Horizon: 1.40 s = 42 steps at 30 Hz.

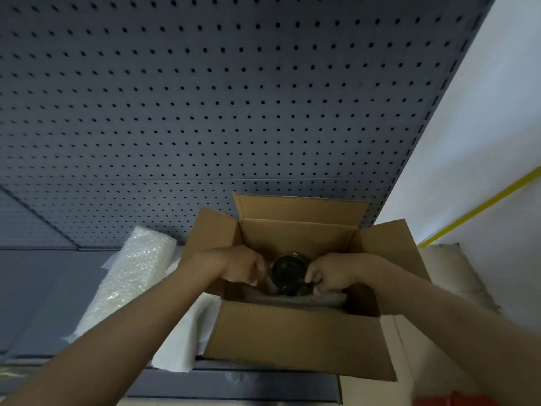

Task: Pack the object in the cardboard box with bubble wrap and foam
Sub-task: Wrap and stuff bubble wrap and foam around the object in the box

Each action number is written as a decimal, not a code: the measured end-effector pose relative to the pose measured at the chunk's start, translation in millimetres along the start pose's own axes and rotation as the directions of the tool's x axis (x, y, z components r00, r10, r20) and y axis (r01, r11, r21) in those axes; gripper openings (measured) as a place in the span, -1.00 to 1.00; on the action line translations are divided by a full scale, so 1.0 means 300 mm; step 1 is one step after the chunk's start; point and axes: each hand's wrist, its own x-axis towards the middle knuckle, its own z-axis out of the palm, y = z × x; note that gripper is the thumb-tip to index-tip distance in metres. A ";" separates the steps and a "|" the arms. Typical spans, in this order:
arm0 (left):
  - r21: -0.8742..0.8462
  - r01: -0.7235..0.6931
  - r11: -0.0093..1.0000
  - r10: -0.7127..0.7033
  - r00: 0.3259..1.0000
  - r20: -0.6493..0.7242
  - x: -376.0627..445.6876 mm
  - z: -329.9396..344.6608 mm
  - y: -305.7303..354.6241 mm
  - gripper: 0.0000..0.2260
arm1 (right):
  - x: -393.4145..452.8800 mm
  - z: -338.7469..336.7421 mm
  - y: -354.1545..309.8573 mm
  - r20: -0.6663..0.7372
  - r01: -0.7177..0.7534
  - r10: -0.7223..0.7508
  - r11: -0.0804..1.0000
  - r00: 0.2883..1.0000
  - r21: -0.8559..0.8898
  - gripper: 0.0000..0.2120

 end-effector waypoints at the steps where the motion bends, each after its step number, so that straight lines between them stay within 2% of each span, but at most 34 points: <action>1: 0.004 0.001 1.000 -0.001 0.999 -0.032 -0.020 -0.020 -0.007 -0.62 | -0.009 -0.020 -0.015 -0.015 -0.002 0.002 1.000 1.000 0.005 -0.59; 8: 0.083 0.048 0.995 -0.027 0.970 -0.242 -0.202 -0.124 -0.176 -0.63 | -0.048 -0.123 -0.237 -0.112 0.039 -0.040 0.999 0.993 -0.011 -0.60; 14: 0.214 0.124 0.969 -0.041 0.934 -0.355 -0.390 -0.158 -0.507 -0.73 | 0.025 -0.156 -0.579 -0.237 0.150 -0.149 0.989 0.960 -0.011 -0.71; 19: 0.255 0.175 0.951 -0.100 0.954 -0.282 -0.500 -0.134 -0.832 -0.66 | 0.084 -0.189 -0.887 -0.307 0.166 -0.140 0.984 0.941 0.061 -0.71; 26: 0.180 0.131 0.975 -0.097 0.978 -0.184 -0.521 -0.044 -1.060 -0.65 | 0.259 -0.104 -1.134 -0.206 0.161 -0.140 0.983 0.969 0.092 -0.67; 32: 0.124 0.138 0.983 -0.115 0.978 -0.176 -0.505 0.015 -1.154 -0.65 | 0.472 -0.035 -1.224 -0.103 0.107 -0.121 0.986 0.987 -0.129 -0.59; 37: 0.104 0.172 0.980 -0.157 0.978 -0.138 -0.487 0.062 -1.240 -0.63 | 0.659 -0.004 -1.303 -0.041 0.219 -0.239 0.938 0.970 -0.270 -0.50; 40: 0.079 0.206 0.975 -0.196 0.974 -0.111 -0.486 0.086 -1.292 -0.63 | 0.788 0.000 -1.350 -0.006 0.271 -0.303 0.863 0.953 -0.425 -0.38; 42: 0.064 0.229 0.971 -0.223 0.971 -0.088 -0.485 0.111 -1.320 -0.64 | 0.872 0.010 -1.378 0.076 0.260 -0.271 0.754 0.960 -0.603 -0.29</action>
